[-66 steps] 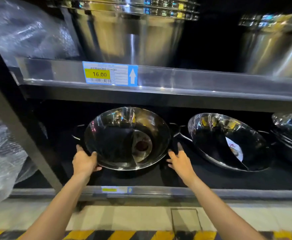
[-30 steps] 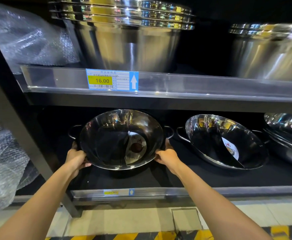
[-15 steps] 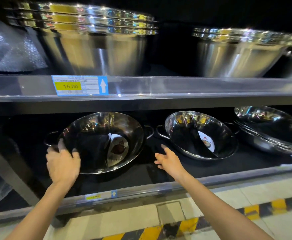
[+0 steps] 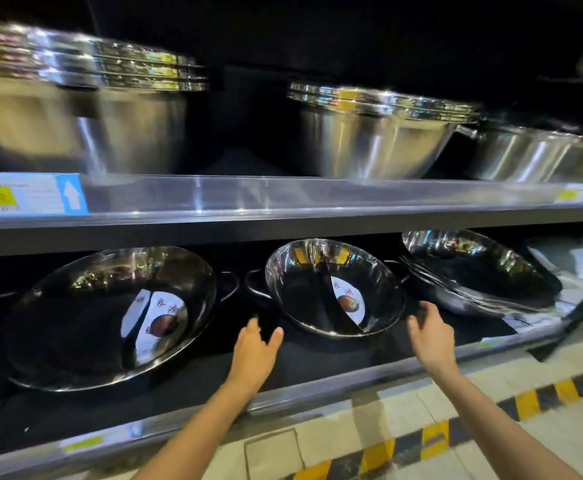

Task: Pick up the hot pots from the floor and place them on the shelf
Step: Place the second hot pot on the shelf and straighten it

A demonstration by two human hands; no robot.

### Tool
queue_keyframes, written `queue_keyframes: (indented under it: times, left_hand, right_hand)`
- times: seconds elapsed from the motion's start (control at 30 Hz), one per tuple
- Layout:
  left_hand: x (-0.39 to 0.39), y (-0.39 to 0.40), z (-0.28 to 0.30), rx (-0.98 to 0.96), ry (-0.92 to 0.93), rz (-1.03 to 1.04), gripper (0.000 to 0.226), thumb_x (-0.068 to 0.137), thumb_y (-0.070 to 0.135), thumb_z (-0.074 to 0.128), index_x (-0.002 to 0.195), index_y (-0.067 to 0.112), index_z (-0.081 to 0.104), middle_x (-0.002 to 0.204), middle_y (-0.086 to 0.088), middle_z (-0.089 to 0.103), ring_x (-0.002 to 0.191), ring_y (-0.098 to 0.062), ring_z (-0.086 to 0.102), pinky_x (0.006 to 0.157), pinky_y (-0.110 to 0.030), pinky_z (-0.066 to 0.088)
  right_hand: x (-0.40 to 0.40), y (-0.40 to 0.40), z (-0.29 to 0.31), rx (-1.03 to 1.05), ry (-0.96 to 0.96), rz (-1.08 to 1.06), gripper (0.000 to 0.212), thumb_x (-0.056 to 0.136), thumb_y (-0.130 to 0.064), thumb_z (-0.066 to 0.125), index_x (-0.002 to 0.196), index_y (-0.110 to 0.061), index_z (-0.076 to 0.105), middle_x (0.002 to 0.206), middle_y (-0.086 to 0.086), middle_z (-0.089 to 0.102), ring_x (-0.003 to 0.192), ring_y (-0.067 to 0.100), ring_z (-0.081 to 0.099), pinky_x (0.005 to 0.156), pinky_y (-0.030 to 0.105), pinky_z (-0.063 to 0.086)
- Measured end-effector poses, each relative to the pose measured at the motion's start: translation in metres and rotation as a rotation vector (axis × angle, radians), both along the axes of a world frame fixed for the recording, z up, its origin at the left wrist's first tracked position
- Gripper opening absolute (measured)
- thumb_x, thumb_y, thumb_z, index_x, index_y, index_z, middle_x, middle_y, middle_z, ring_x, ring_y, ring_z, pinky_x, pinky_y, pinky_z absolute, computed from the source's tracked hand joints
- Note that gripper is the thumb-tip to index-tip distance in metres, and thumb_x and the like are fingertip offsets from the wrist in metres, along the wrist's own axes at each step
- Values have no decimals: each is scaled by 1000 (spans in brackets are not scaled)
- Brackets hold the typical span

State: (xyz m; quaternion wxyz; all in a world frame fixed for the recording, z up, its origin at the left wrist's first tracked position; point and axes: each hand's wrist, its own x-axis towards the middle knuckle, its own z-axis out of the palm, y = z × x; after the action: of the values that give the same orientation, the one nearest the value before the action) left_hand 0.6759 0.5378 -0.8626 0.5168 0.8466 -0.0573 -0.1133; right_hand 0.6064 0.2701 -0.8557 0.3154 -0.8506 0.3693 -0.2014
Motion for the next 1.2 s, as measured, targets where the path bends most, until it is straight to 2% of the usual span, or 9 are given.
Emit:
queue_keyframes:
  times: [0.13, 0.3, 0.53, 0.63, 0.77, 0.9, 1.0, 1.1, 1.2]
  left_hand:
    - [17, -46, -19, -10, 187, -6, 52, 92, 33, 49, 130, 1, 39, 138, -17, 45, 126, -31, 45, 101, -35, 38]
    - [33, -62, -36, -39, 214, 73, 37, 91, 23, 53, 119, -1, 48, 88, -8, 63, 90, -23, 59, 87, -35, 45]
    - [49, -69, -38, -95, 112, 101, 58, 86, 5, 57, 138, 16, 35, 116, -17, 62, 103, -27, 60, 92, -37, 48]
    - [53, -74, -38, -148, 77, 127, 73, 84, -1, 56, 144, 25, 22, 125, -13, 58, 114, -30, 55, 95, -37, 46]
    - [49, -75, -42, -226, 106, 85, 79, 85, 1, 54, 144, 37, 14, 117, -5, 60, 106, -22, 55, 92, -33, 46]
    - [51, -75, -42, -303, 143, 86, 75, 86, 11, 55, 144, 35, 14, 125, -7, 58, 114, -28, 55, 104, -45, 44]
    - [53, -74, -40, -275, 156, 39, 82, 85, 12, 59, 145, 34, 8, 117, -1, 59, 116, -22, 54, 106, -43, 42]
    - [54, -69, -39, -215, 121, 1, 80, 85, 10, 61, 145, 30, 11, 122, -9, 62, 115, -23, 56, 99, -37, 45]
    - [57, -67, -36, -178, 117, -5, 74, 85, 10, 61, 143, 28, 18, 113, -4, 62, 108, -21, 55, 93, -34, 45]
  right_hand:
    - [29, -32, -20, 141, 91, 75, 53, 97, -20, 42, 144, -1, 25, 139, 25, 47, 129, 42, 43, 103, 41, 34]
    - [60, -52, -32, 170, 15, 59, 36, 95, -9, 40, 129, 3, 47, 126, 27, 58, 117, 43, 52, 94, 40, 40]
    - [79, -69, -33, 301, -34, -7, 39, 89, -6, 49, 128, -5, 54, 118, 26, 63, 110, 39, 57, 85, 34, 43]
    - [84, -74, -36, 360, -60, 23, 38, 89, -9, 52, 126, -7, 56, 102, 18, 65, 92, 28, 59, 78, 30, 41]
    - [87, -74, -31, 485, -140, 22, 54, 88, -3, 53, 139, -12, 41, 120, 18, 62, 91, 24, 60, 76, 30, 49]
    - [88, -81, -36, 588, -164, 41, 54, 90, 2, 46, 142, -12, 37, 123, 16, 59, 96, 27, 60, 87, 41, 53]
    - [87, -74, -33, 623, -168, 95, 55, 92, 1, 45, 144, -13, 33, 130, 16, 56, 104, 30, 61, 94, 46, 51]
    - [84, -75, -35, 672, -149, 175, 56, 95, -2, 42, 146, -16, 24, 140, 16, 48, 118, 34, 55, 99, 46, 48]
    - [82, -77, -34, 702, -126, 231, 58, 98, -2, 36, 148, -18, 12, 141, 16, 47, 121, 31, 52, 105, 46, 42]
